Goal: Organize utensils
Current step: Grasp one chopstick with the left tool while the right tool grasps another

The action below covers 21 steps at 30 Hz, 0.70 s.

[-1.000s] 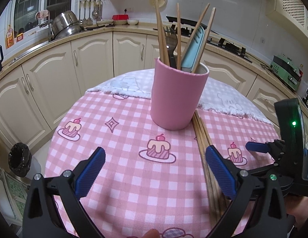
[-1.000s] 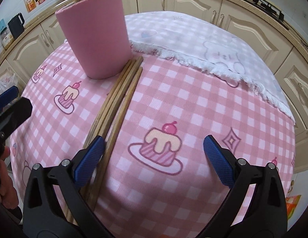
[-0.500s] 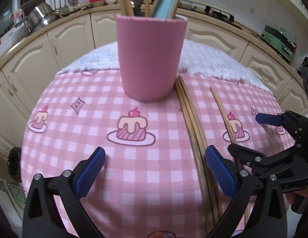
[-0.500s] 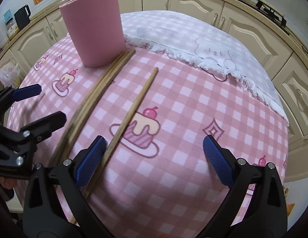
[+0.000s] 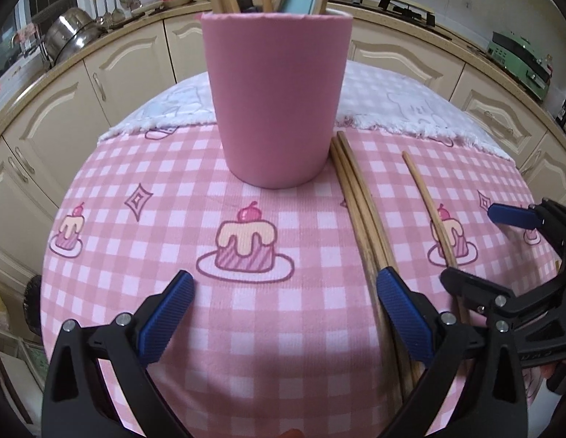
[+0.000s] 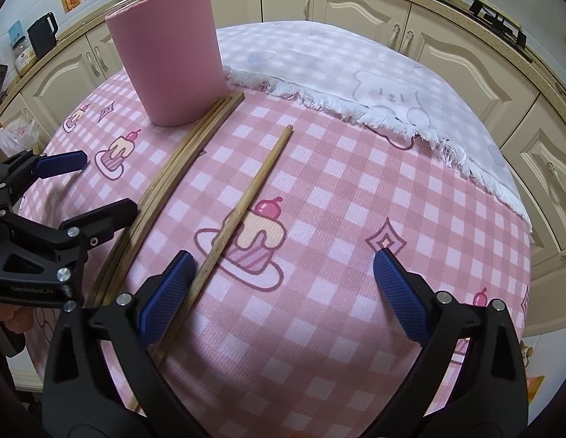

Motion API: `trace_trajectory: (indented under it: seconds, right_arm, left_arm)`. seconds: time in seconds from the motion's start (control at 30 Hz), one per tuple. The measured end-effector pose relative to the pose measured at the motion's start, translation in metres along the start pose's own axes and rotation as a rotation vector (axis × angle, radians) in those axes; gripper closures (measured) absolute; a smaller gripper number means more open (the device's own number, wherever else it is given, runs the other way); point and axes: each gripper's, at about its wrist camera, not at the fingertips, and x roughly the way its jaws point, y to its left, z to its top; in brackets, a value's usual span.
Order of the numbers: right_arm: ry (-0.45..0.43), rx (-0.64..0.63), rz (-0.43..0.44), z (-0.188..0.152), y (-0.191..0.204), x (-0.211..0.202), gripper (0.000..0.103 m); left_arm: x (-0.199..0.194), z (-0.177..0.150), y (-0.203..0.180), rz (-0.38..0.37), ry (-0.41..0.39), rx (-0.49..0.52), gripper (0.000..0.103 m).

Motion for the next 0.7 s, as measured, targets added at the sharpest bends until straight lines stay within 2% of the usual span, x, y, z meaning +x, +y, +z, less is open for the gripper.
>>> trace_trajectory:
  seconds: [0.13,0.2,0.27,0.37,0.4,0.43,0.53,0.67,0.7]
  right_arm:
    - [0.002,-0.002,0.001,0.0,0.0,0.0,0.007]
    - [0.005,-0.01,0.0,-0.001,0.002,-0.001,0.007]
    - [0.009,-0.016,0.005,-0.003,0.004,-0.002,0.007]
    - [0.004,0.005,0.007,0.0,0.002,0.0,0.009]
    - [-0.004,0.028,-0.004,0.004,0.0,0.0,0.011]
    - [-0.007,0.045,-0.01,0.007,-0.002,0.0,0.02]
    - [-0.002,0.086,-0.018,0.02,-0.004,0.003,0.041]
    - [0.009,0.082,-0.042,0.027,0.001,0.006,0.051]
    - [0.007,0.058,-0.045,0.028,0.005,0.007,0.054]
  left_arm:
    - [0.005,0.004,-0.005,0.012,0.01,0.011,0.005]
    - [0.01,0.006,-0.014,0.047,0.016,0.055,0.004]
    - [0.012,0.01,-0.014,0.036,0.025,0.06,0.005]
    - [0.012,0.014,-0.012,0.017,0.026,0.069,0.014]
    - [0.011,0.016,-0.014,0.008,0.025,0.082,0.021]
    - [0.01,0.018,-0.016,0.002,0.028,0.096,0.029]
    - [0.013,0.027,-0.022,-0.003,0.049,0.117,0.034]
    - [0.017,0.035,-0.024,-0.018,0.054,0.138,0.043]
    - [0.016,0.034,-0.027,-0.03,0.052,0.146,0.051]
